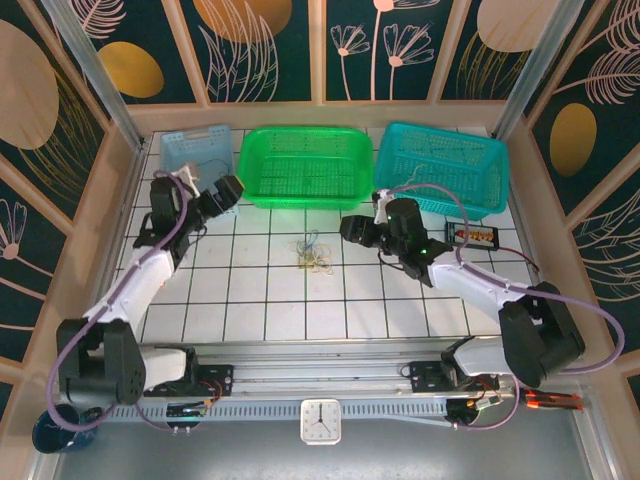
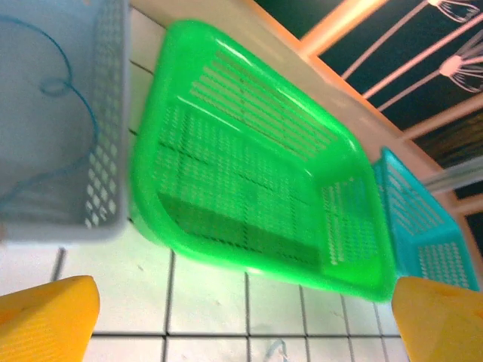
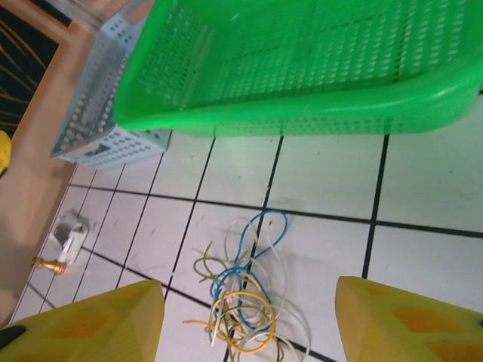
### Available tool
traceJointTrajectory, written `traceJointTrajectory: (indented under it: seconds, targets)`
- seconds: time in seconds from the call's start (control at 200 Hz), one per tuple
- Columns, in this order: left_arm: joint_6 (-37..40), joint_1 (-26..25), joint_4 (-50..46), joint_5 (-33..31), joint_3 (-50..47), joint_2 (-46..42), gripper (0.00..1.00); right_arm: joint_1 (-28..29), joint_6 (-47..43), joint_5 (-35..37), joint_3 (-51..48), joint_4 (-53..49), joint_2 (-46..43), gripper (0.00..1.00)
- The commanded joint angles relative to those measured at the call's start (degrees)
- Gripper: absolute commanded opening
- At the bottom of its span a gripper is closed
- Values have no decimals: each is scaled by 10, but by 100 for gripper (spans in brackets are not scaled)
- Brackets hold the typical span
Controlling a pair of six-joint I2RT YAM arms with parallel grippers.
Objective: Untangle the cables
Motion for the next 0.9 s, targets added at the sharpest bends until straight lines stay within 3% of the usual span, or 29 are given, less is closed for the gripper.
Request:
traceJointTrajectory:
  seconds: [0.0,0.215,0.485,0.896]
  targets:
    - [-68,-36,69,5,-56,-44,99,-2,4,-47,9,-1,21,61]
    - [-109,-132,115,-33,-135,-59,99,-31,18,-62,-1,10,11,61]
    - [-140,-217,167,-65,-166,-11,99,-23,74,-108,-28,87,71,59]
    - [-138,-247,182,-68,-155,38,99,46,91,-106,1,129,173,57]
